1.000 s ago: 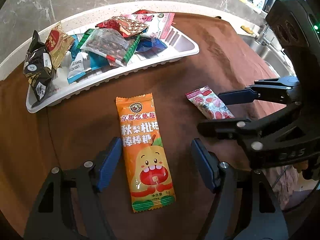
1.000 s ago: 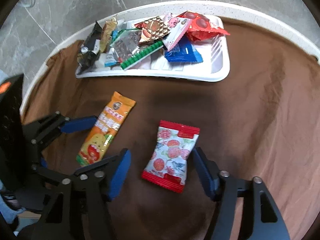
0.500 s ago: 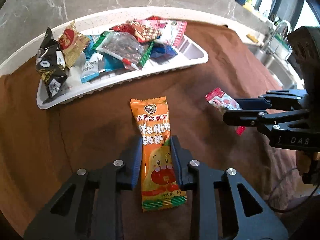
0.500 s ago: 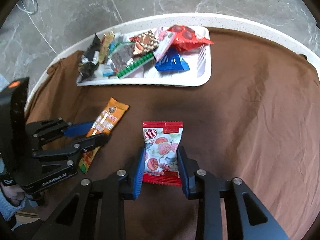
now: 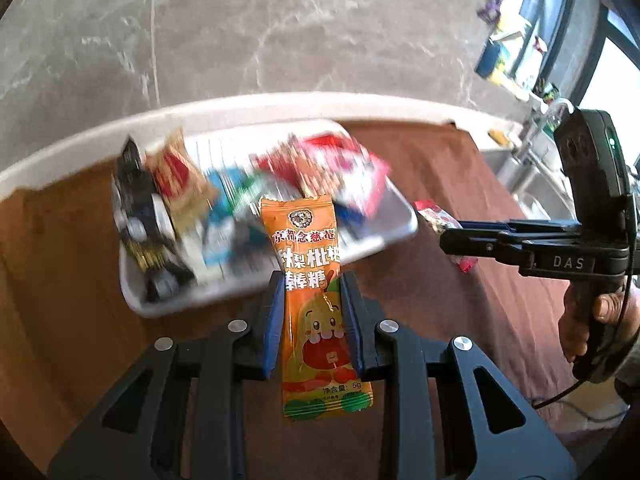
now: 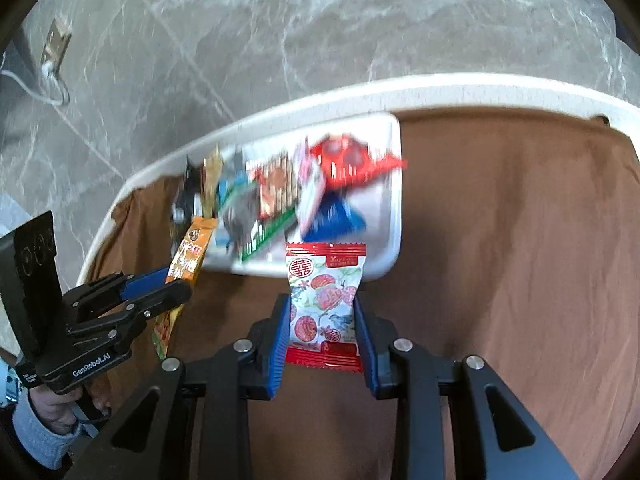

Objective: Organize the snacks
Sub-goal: 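Carry both packets over the white tray and open both tools to drop them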

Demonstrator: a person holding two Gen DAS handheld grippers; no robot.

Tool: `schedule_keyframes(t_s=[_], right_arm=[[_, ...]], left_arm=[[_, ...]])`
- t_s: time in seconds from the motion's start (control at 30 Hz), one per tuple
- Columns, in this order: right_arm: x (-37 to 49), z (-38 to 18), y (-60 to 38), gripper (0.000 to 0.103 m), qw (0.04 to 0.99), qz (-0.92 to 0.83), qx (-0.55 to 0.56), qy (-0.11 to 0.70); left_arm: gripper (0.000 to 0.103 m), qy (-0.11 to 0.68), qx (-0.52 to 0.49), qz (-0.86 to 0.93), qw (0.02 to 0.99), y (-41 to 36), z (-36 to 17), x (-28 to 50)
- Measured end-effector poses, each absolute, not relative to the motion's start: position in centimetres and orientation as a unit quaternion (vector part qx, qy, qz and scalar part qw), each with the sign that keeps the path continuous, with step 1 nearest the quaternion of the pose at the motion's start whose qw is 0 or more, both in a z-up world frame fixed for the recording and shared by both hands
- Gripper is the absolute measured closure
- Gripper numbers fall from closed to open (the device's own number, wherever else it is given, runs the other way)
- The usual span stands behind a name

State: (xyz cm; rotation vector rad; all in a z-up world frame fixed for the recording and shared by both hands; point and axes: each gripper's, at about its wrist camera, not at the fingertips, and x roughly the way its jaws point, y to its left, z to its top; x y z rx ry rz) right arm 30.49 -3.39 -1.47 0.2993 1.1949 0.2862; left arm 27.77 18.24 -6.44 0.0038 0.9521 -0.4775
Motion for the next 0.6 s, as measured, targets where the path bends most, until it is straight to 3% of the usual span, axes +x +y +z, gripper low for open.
schedule_keyframes(t_s=[0.27,0.6], right_arm=[[36.5,-0.2,-1.9,0.069,0.823,0.154,0.131,0.531],[42.3,-3.8,1.5,0.069,0.815,0.161,0.116,0.545]], left_arm=[[0.078,0.441,-0.009,-0.221,0.870,18.6,-5.2,34.8],[0.076,0.462,-0.023,-0.209,0.861,17.7,-8.0,41.2]])
